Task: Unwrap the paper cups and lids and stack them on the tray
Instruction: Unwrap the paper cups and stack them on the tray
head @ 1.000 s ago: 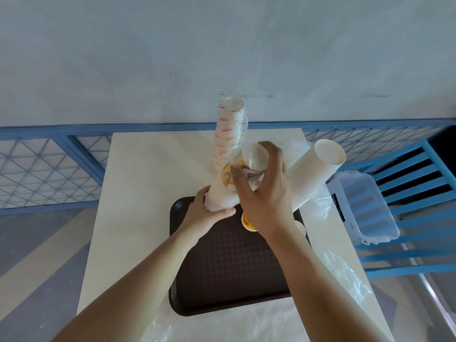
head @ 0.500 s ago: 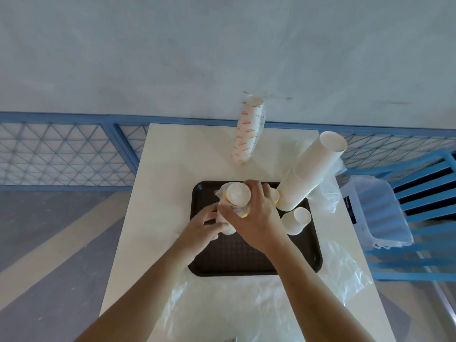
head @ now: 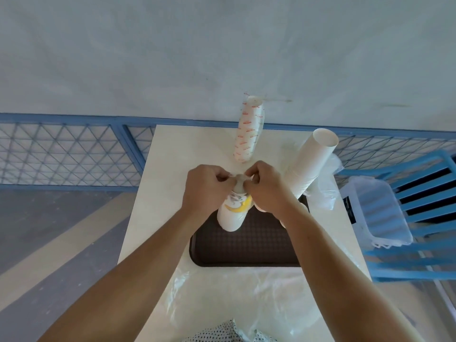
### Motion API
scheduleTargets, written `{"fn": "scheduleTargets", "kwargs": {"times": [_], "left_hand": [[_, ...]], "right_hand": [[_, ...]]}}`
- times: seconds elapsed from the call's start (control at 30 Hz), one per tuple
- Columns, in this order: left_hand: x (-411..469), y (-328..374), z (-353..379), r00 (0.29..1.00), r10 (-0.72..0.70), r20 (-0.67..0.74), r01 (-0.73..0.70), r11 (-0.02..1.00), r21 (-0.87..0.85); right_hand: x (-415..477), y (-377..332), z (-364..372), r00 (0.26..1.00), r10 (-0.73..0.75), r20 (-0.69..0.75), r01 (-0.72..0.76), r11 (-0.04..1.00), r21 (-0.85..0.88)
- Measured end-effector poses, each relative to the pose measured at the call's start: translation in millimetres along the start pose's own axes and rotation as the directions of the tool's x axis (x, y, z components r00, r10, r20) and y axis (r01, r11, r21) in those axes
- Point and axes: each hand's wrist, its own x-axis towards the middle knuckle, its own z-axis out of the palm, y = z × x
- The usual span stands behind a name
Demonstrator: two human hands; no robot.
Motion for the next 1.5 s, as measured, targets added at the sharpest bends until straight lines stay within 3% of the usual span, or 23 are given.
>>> {"fn": "scheduleTargets", "kwargs": {"times": [0.1, 0.2, 0.27, 0.37, 0.5, 0.6, 0.73, 0.8, 0.87, 0.97, 1.07, 1.2, 1.33, 1.5], "left_hand": [[0.6, 13.0, -1.7, 0.999, 0.038, 0.038, -0.041, 0.997, 0.066], [-0.9, 25.2, -7.5, 0.995, 0.095, 0.039, -0.099, 0.987, 0.13], [-1.5, 28.2, -13.0, 0.994, 0.106, 0.021, -0.108, 0.987, 0.116], [-2.1, 22.2, -18.0, 0.999, 0.001, 0.052, 0.001, 1.0, -0.027], [-6.8, 8.6, -18.0, 0.986, -0.077, 0.15, 0.098, 0.986, -0.138], [-8.2, 3.9, -15.6, 0.986, -0.071, 0.154, 0.096, 0.982, -0.164], [-6.2, -2.4, -13.1, 0.996, 0.006, 0.093, 0.003, 0.995, -0.099], [-4.0, -5.5, -14.6, 0.995, 0.072, 0.064, -0.068, 0.995, -0.068], [-1.9, -8.0, -15.6, 0.991, 0.128, 0.04, -0.125, 0.991, -0.054], [1.0, -9.9, -17.8, 0.99, 0.139, 0.02, -0.137, 0.986, -0.095], [2.7, -10.3, -21.6, 0.984, 0.12, 0.128, -0.096, 0.979, -0.18], [0.6, -14.3, -15.3, 0.931, 0.122, 0.343, -0.072, 0.985, -0.155], [1.6, -17.5, -5.5, 0.946, 0.146, 0.289, -0.098, 0.98, -0.175], [8.0, -15.2, -2.2, 0.948, 0.176, 0.266, -0.137, 0.978, -0.16]], "right_hand": [[-2.6, -13.6, -14.7, 0.995, -0.097, 0.004, 0.096, 0.985, -0.146], [-8.0, -24.3, -26.4, 0.985, -0.17, 0.014, 0.169, 0.97, -0.177], [-9.3, -25.4, -32.0, 0.976, -0.217, -0.03, 0.211, 0.967, -0.145], [-8.0, -13.9, -37.5, 0.96, -0.258, -0.105, 0.252, 0.966, -0.063], [-15.0, 13.9, -30.4, 0.978, -0.21, 0.017, 0.208, 0.975, 0.075], [-19.0, 35.2, -9.0, 0.974, -0.204, 0.102, 0.192, 0.974, 0.119], [-21.2, 40.0, 17.6, 0.969, -0.246, -0.032, 0.247, 0.942, 0.228], [-16.9, 39.5, 22.9, 0.902, -0.365, -0.231, 0.394, 0.914, 0.098], [-9.2, 40.0, 24.4, 0.789, -0.506, -0.349, 0.515, 0.854, -0.076], [-2.0, 34.7, 20.1, 0.664, -0.651, -0.366, 0.583, 0.758, -0.292], [-0.2, 30.3, 11.7, 0.608, -0.709, -0.358, 0.619, 0.705, -0.346], [3.4, 28.8, 8.1, 0.62, -0.722, -0.306, 0.647, 0.691, -0.322], [5.9, 30.1, 6.8, 0.674, -0.661, -0.329, 0.611, 0.75, -0.254], [-4.9, 28.3, 7.5, 0.676, -0.63, -0.382, 0.611, 0.769, -0.189]]}}
